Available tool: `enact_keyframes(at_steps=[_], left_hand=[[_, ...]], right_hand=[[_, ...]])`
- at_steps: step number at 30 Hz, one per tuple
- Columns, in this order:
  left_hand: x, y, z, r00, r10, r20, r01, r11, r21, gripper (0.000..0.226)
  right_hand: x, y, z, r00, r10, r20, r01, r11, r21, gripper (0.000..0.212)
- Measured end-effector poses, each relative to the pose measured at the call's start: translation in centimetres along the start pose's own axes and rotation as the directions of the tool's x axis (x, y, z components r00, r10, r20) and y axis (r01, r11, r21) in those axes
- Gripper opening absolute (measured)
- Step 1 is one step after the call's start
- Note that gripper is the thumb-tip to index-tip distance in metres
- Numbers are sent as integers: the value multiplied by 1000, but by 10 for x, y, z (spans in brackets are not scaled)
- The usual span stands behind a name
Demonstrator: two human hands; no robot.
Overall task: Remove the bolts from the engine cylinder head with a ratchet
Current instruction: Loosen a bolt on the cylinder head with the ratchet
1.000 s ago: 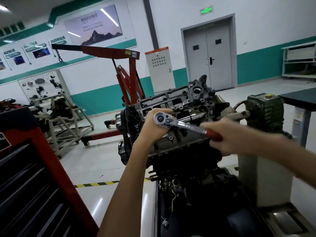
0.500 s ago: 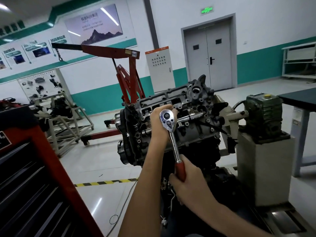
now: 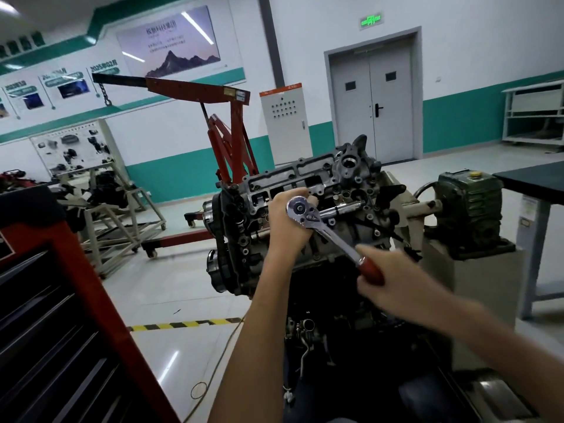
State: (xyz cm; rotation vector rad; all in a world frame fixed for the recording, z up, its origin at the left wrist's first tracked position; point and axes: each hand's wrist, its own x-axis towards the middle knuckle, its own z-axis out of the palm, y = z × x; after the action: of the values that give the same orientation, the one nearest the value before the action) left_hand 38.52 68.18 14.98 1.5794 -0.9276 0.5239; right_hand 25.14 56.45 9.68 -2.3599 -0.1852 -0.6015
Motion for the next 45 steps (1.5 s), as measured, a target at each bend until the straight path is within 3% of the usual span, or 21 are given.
enact_keyframes(at_steps=[3, 6, 9, 12, 15, 17, 19, 22, 25, 28, 31, 34, 35, 37, 39, 42, 45], left_hand=[[6, 1, 11, 1000, 2, -7, -2, 999, 38, 54], [7, -1, 12, 1000, -30, -6, 30, 998, 56, 56], [3, -6, -2, 996, -78, 31, 79, 997, -8, 40], [5, -4, -21, 984, -55, 170, 46, 997, 55, 27], [9, 2, -25, 962, 16, 273, -56, 989, 137, 43], [8, 1, -22, 977, 30, 210, -55, 992, 113, 48], [3, -1, -17, 994, -8, 109, 3, 999, 47, 56], [2, -4, -12, 998, -59, 9, 59, 998, 19, 61], [4, 2, -2, 996, -79, -41, 81, 996, 29, 47], [3, 4, 1, 997, -60, -44, 63, 996, 61, 42], [5, -2, -9, 999, -51, 17, 49, 996, 80, 54], [8, -5, -23, 988, -55, 145, 49, 998, 42, 50], [8, -5, -27, 978, -29, 205, 17, 998, 62, 49], [7, -1, -30, 958, 12, 285, -48, 992, 120, 43], [8, -2, -30, 959, 21, 282, -58, 991, 121, 34], [4, -3, -22, 989, 0, 146, -5, 999, 34, 46], [3, -1, -7, 999, -43, 1, 43, 999, 15, 53]], right_hand=[[-18, -21, 65, 977, 170, -130, -99, 898, 429, 29], [-15, -37, 90, 966, 232, -113, -128, 812, 570, 30], [-10, -24, 52, 994, 91, -61, -65, 939, 338, 30], [10, -2, -15, 989, -66, 131, 74, 996, -59, 20], [43, 4, -71, 979, -168, 118, 205, 825, -527, 14], [49, 5, -77, 975, -211, 67, 208, 769, -605, 13], [35, 7, -52, 987, -156, 48, 159, 860, -486, 16], [-2, -6, 15, 997, -31, -78, 28, 999, -39, 25], [-18, -31, 76, 979, 128, -159, -61, 925, 374, 25], [-16, -46, 96, 972, 203, -117, -113, 845, 523, 23], [-12, -30, 54, 996, 61, -59, -40, 951, 306, 23], [10, -10, -20, 985, -59, 164, 70, 996, -58, 23], [22, -7, -44, 976, -72, 207, 118, 969, -219, 22], [45, -7, -76, 974, -152, 166, 219, 816, -534, 19], [53, -5, -82, 974, -188, 130, 228, 758, -611, 23], [30, 2, -43, 995, -81, 66, 101, 904, -415, 22], [-10, -14, 30, 989, 37, -143, -25, 996, 86, 20]])
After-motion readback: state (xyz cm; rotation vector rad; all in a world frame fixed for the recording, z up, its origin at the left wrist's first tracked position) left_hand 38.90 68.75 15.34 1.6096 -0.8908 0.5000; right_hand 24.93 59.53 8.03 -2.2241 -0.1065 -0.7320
